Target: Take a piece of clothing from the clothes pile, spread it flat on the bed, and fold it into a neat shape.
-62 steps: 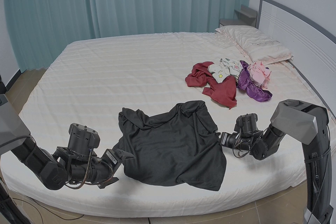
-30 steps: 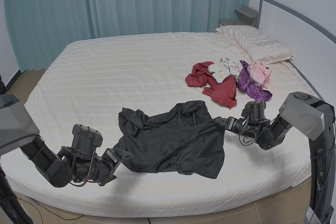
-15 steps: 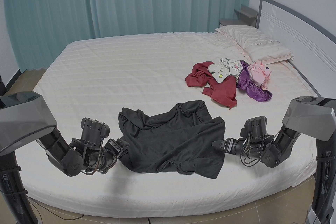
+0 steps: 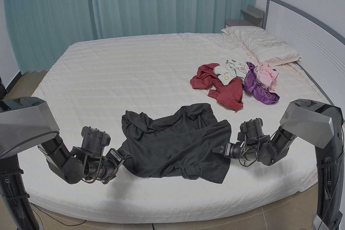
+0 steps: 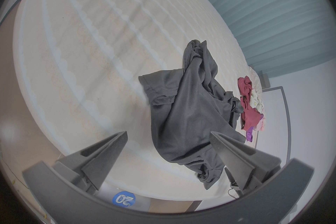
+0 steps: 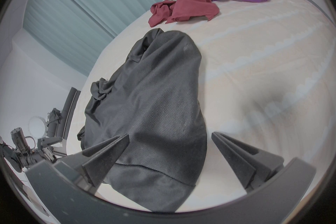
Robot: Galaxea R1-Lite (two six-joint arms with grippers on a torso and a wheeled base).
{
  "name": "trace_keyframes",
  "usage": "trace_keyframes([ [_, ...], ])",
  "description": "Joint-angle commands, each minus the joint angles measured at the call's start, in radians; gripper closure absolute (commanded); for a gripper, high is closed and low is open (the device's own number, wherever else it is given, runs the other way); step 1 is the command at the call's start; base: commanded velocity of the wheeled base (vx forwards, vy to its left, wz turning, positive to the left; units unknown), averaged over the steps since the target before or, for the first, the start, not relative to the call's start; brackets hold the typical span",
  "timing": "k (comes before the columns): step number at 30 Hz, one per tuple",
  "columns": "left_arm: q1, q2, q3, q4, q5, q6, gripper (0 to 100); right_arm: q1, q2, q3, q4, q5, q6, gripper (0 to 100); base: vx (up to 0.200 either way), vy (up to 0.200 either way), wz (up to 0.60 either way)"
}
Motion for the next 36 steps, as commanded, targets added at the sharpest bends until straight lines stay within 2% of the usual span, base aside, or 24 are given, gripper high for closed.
trace_keyframes([
  [1, 0.005, -0.002, 0.014, -0.015, -0.003, -0.006, 0, -0.016, 0.066, -0.081, 0.014, -0.002, -0.010, 100, 0.000, 0.000, 0.00],
  [5, 0.005, -0.005, 0.019, -0.015, -0.003, -0.008, 0, -0.023, 0.071, -0.123, 0.009, -0.005, -0.007, 100, 0.000, 0.000, 0.00],
  [8, 0.003, -0.007, 0.030, -0.015, -0.005, -0.008, 0, -0.045, 0.060, -0.231, 0.003, -0.054, 0.024, 100, 0.000, 0.000, 0.00],
  [12, 0.006, -0.011, 0.037, -0.016, -0.026, -0.009, 0, -0.046, 0.000, -0.288, -0.012, -0.106, 0.084, 100, 0.000, 0.000, 0.00],
  [21, 0.011, -0.011, 0.059, -0.056, -0.037, -0.009, 0, -0.065, -0.083, -0.282, -0.009, -0.112, 0.087, 100, 0.000, 0.000, 0.00],
  [22, 0.011, -0.011, 0.059, -0.059, -0.037, -0.009, 0, -0.065, -0.080, -0.287, -0.008, -0.112, 0.087, 0, 0.000, 0.000, 0.00],
  [27, 0.014, -0.011, 0.083, -0.087, -0.035, -0.009, 0, -0.089, 0.002, -0.403, 0.006, -0.111, 0.085, 0, 0.000, 0.000, 0.00],
  [30, 0.017, -0.011, 0.102, -0.117, -0.035, -0.008, 0, -0.106, -0.011, -0.394, 0.035, -0.103, 0.091, 0, 0.000, 0.000, 0.00],
  [32, 0.017, -0.010, 0.105, -0.130, -0.035, -0.008, 0, -0.103, -0.063, -0.317, 0.035, -0.086, 0.107, 0, 0.000, 0.000, 0.00],
  [34, 0.017, -0.010, 0.108, -0.133, -0.035, -0.006, 0, -0.082, -0.123, -0.181, 0.029, -0.004, 0.125, 0, 0.000, 0.000, 0.00],
  [36, 0.017, -0.010, 0.108, -0.133, -0.035, -0.006, 0, -0.056, -0.138, -0.103, 0.028, 0.030, 0.127, 0, 0.000, 0.000, 0.00],
])
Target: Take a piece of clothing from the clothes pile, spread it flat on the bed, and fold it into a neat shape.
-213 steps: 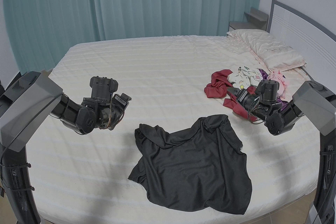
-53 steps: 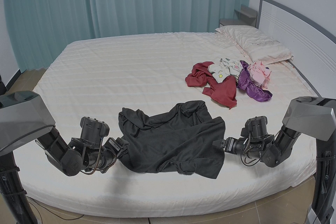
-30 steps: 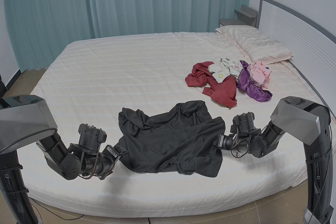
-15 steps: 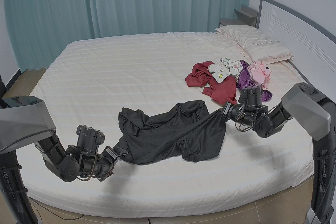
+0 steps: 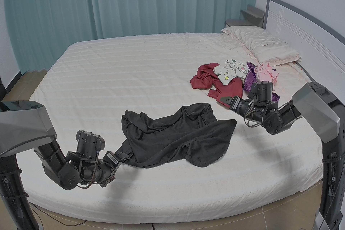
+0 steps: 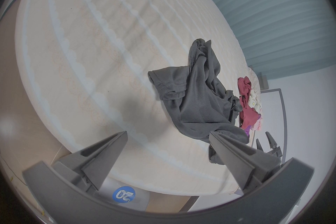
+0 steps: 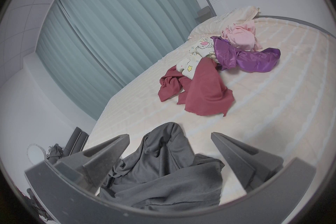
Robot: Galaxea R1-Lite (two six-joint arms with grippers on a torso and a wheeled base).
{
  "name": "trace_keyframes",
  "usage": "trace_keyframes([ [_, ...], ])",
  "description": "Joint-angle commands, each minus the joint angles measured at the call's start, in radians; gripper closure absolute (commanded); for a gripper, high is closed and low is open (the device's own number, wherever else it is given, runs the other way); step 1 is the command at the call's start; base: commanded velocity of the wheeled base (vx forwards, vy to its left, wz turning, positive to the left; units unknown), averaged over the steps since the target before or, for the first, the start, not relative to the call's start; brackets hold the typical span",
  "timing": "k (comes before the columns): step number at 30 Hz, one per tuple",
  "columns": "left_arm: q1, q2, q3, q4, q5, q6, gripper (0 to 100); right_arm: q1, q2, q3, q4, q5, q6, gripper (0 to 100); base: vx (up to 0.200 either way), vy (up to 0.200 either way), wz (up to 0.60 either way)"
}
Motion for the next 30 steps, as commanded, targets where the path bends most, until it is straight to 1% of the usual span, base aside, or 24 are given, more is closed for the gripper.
trace_keyframes([
  [1, 0.001, 0.000, 0.014, -0.018, 0.000, 0.001, 0, 0.054, -0.103, 0.297, 0.003, 0.110, 0.023, 0, 0.000, 0.000, 0.00],
  [5, 0.000, -0.001, 0.016, -0.018, 0.000, 0.001, 0, 0.127, -0.094, 0.394, 0.003, 0.118, 0.023, 0, 0.000, 0.000, 0.00],
  [8, -0.002, 0.000, 0.017, -0.018, 0.000, 0.001, 0, 0.166, -0.063, 0.412, 0.004, 0.113, 0.020, 0, 0.000, 0.000, 0.00],
  [17, -0.004, 0.000, 0.022, -0.020, 0.000, 0.004, 0, 0.158, -0.023, 0.394, 0.015, 0.118, 0.005, 0, 0.000, 0.000, 0.00],
  [22, -0.004, 0.000, 0.022, -0.020, 0.000, 0.006, 0, 0.161, -0.019, 0.360, 0.084, 0.118, -0.058, 0, 0.000, 0.000, 0.00],
  [29, -0.004, 0.000, 0.020, -0.020, 0.000, 0.004, 0, 0.170, -0.005, 0.282, 0.161, 0.119, -0.106, 0, 0.000, 0.000, 0.00],
  [30, -0.004, 0.000, 0.020, -0.020, 0.000, 0.004, 0, 0.170, -0.005, 0.282, 0.161, 0.119, -0.106, 100, 0.000, 0.000, 0.00],
])
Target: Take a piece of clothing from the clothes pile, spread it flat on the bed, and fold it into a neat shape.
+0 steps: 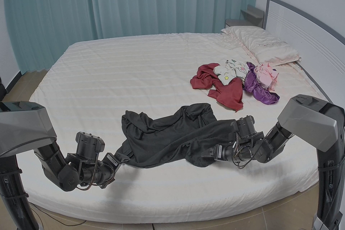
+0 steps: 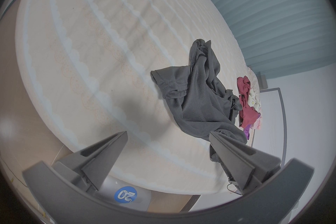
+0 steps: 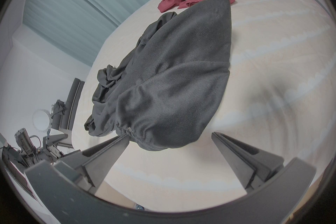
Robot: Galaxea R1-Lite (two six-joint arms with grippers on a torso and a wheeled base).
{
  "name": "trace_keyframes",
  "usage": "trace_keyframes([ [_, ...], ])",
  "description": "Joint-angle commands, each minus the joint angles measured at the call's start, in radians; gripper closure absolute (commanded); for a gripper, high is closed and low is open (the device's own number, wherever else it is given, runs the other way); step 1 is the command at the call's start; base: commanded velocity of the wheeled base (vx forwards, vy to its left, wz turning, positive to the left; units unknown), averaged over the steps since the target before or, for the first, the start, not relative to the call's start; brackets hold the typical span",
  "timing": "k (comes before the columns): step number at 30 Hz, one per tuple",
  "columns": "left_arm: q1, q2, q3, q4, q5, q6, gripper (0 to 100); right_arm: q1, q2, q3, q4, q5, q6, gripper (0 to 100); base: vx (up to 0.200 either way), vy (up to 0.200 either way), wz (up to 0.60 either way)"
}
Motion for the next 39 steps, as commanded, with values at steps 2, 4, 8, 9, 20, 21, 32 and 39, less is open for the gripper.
trace_keyframes([
  [2, 0.000, 0.000, -0.001, 0.000, 0.000, -0.001, 0, 0.010, 0.021, -0.057, 0.063, 0.000, -0.019, 100, 0.000, 0.000, 0.00],
  [4, 0.000, 0.000, -0.001, 0.000, 0.000, -0.001, 0, 0.013, 0.025, -0.079, 0.106, 0.000, -0.032, 100, 0.000, 0.000, 0.00],
  [8, 0.000, 0.000, 0.000, 0.000, 0.000, -0.003, 0, 0.011, 0.013, -0.068, 0.110, -0.001, -0.046, 100, 0.000, 0.000, 0.00],
  [9, 0.000, 0.000, -0.001, 0.000, 0.000, -0.003, 0, 0.010, 0.010, -0.065, 0.112, -0.001, -0.049, 100, 0.000, 0.000, 0.00],
  [20, -0.008, 0.008, 0.003, 0.000, 0.013, 0.007, 0, -0.095, -0.311, 0.203, 0.127, 0.152, -0.100, 100, 0.000, 0.000, 0.00],
  [21, -0.008, 0.008, 0.003, 0.000, 0.013, 0.007, 0, -0.108, -0.334, 0.223, 0.129, 0.164, -0.100, 100, 0.000, 0.000, 0.00],
  [32, -0.008, 0.009, -0.052, 0.007, 0.046, 0.010, 0, -0.226, -0.446, 0.429, 0.204, 0.270, -0.229, 100, 0.000, 0.000, 0.00],
  [39, -0.008, 0.084, -0.130, 0.055, 0.132, 0.105, 0, -0.223, -0.446, 0.478, 0.202, 0.272, -0.263, 100, 0.000, 0.000, 0.00],
])
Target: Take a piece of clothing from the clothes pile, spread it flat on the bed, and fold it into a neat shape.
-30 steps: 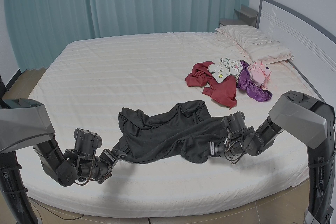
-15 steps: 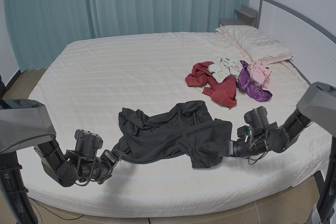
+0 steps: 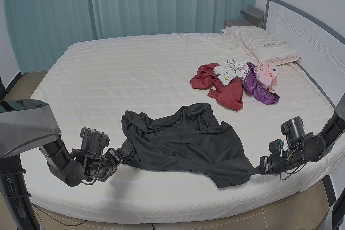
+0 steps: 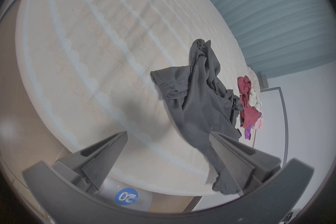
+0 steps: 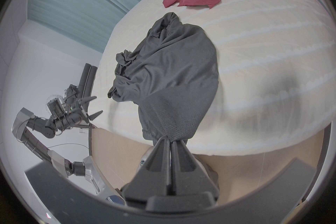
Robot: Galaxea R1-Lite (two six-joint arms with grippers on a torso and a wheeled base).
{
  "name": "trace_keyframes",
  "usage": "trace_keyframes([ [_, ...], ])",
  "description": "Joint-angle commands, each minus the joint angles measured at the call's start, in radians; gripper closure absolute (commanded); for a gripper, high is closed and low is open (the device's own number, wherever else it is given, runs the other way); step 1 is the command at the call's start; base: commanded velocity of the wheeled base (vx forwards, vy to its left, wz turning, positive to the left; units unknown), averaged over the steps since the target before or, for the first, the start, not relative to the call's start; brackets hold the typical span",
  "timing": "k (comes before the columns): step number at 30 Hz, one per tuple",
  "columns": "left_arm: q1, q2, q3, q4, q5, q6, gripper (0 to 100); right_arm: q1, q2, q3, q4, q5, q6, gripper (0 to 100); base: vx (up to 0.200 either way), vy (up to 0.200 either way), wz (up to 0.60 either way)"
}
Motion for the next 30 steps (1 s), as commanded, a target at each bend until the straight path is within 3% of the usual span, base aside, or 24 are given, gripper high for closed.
trace_keyframes([
  [1, 0.001, 0.085, -0.097, 0.052, 0.045, 0.049, 0, -0.004, -0.021, 0.039, 0.004, 0.002, -0.029, 100, 0.000, 0.000, 0.00],
  [8, 0.001, 0.142, -0.292, 0.243, 0.062, 0.050, 0, -0.008, -0.035, 0.070, 0.010, 0.002, -0.046, 100, 0.000, 0.000, 0.00],
  [12, 0.001, 0.160, -0.336, 0.266, 0.062, 0.069, 0, -0.008, -0.025, 0.105, 0.010, 0.001, -0.085, 100, 0.000, 0.000, 0.00],
  [17, -0.011, 0.191, -0.352, 0.280, 0.071, 0.147, 0, -0.008, -0.025, 0.127, 0.010, 0.001, -0.118, 100, 0.000, 0.000, 0.00],
  [24, -0.011, 0.251, -0.372, 0.281, 0.166, 0.283, 0, -0.007, -0.025, 0.127, 0.010, 0.001, -0.121, 100, 0.000, 0.000, 0.00],
  [25, -0.011, 0.255, -0.373, 0.281, 0.167, 0.291, 100, -0.007, -0.025, 0.125, 0.010, 0.001, -0.121, 100, 0.000, 0.000, 0.00],
  [30, -0.003, 0.260, -0.388, 0.283, 0.194, 0.313, 100, -0.007, -0.019, 0.130, 0.010, -0.001, -0.121, 100, 0.000, 0.000, 0.00],
])
